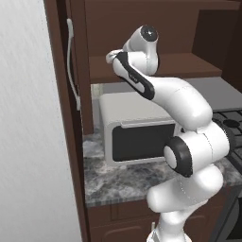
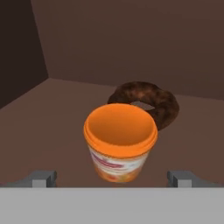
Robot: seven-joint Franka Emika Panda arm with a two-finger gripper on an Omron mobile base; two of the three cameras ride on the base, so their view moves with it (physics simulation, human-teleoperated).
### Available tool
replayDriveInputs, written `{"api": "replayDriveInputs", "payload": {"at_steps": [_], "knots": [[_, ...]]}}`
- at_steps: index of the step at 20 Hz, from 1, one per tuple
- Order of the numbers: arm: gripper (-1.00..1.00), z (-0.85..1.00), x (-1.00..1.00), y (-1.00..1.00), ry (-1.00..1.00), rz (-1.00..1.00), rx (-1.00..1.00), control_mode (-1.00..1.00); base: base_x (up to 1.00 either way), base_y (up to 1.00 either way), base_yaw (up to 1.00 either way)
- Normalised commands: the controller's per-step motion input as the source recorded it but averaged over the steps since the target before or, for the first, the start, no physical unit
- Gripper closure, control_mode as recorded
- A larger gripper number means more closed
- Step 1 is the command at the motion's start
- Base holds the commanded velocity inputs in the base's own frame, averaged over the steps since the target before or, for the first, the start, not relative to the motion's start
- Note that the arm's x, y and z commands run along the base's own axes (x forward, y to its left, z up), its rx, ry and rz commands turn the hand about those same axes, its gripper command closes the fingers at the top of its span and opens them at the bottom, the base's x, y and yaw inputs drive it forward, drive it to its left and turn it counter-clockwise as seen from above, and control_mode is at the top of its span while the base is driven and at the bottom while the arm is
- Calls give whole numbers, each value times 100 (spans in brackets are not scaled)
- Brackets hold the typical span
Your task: Pick the avocado and bread from the counter and place them on the plate. Then pick the jam from the cabinet and place it next to the plate. Lastly close the cabinet door.
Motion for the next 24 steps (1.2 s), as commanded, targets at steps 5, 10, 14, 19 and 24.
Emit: {"api": "replayDriveInputs", "payload": {"at_steps": [5, 10, 14, 19, 24], "knots": [[-100, 0, 33, 0, 2, 0, 0, -100, 0, 0, 0], [-100, -10, 35, 1, 3, 0, 0, -100, 0, 0, 0], [-100, -11, 36, 10, 4, 0, 0, -100, 0, 0, 0], [100, -12, 25, 23, 4, 0, 0, -100, 0, 0, 0], [100, -76, -6, -12, 8, 0, 2, -100, 0, 0, 0]]}}
